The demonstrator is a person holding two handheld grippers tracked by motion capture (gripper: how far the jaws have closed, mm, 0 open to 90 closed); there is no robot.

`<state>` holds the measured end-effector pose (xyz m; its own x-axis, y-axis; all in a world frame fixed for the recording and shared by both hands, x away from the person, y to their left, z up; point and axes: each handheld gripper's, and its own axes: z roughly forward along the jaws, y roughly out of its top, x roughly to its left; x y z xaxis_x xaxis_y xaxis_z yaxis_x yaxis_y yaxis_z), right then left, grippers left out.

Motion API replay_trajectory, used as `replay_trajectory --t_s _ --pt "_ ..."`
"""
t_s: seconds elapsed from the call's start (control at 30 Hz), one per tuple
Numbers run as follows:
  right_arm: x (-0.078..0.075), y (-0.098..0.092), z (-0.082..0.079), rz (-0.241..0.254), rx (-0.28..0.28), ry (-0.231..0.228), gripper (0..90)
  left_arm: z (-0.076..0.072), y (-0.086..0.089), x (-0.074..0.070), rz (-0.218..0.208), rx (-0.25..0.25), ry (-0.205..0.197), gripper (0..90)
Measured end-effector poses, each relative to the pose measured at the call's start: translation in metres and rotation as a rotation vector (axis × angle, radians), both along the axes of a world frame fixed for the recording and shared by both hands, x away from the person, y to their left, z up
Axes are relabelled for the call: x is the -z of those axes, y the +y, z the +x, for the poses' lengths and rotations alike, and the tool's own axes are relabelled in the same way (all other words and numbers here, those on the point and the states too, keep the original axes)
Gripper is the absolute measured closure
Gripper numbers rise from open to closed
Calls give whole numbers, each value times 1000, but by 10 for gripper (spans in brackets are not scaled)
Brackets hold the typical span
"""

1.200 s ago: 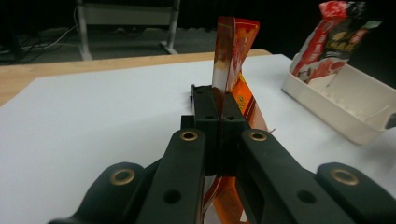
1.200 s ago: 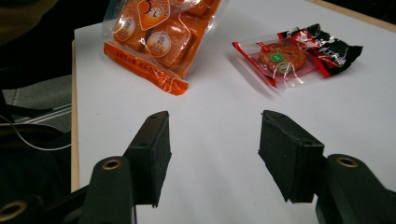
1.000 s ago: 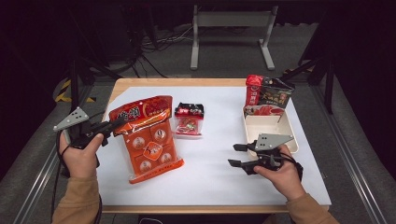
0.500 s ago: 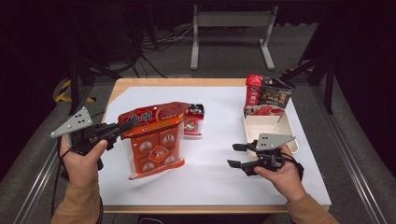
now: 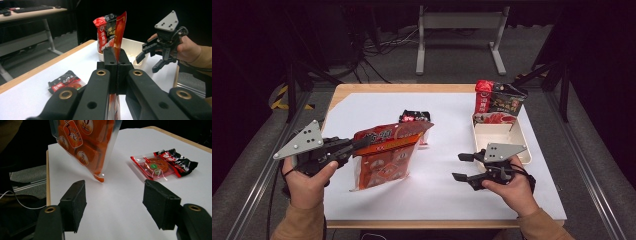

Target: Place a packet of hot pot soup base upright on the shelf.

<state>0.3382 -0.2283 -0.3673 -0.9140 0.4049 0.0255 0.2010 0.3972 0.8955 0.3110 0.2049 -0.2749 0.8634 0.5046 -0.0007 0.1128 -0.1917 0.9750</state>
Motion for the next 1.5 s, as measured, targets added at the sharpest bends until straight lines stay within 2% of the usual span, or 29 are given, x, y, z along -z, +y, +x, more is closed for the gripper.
replay_trajectory --t_s 0.37,0.5,0.7,0.83,1.1,1.3,1.5 --pt "-2 13 4 5 -12 -12 338 0 -12 -5 -10 40 2 900" --pt "-3 19 6 8 -16 -16 323 1 -18 -9 3 54 -13 900" --pt "-5 30 12 29 -21 -29 277 5 -28 -15 13 72 0 900" --pt "-3 39 17 44 -30 -49 243 5 -36 -19 25 86 -3 900" --pt "1 56 23 65 -64 -98 235 10 -48 -25 20 115 4 900" --pt "7 61 25 75 -82 -131 226 11 -62 -31 26 151 -12 900" --pt "11 63 25 106 -116 -168 207 11 -75 -32 19 181 -3 900"
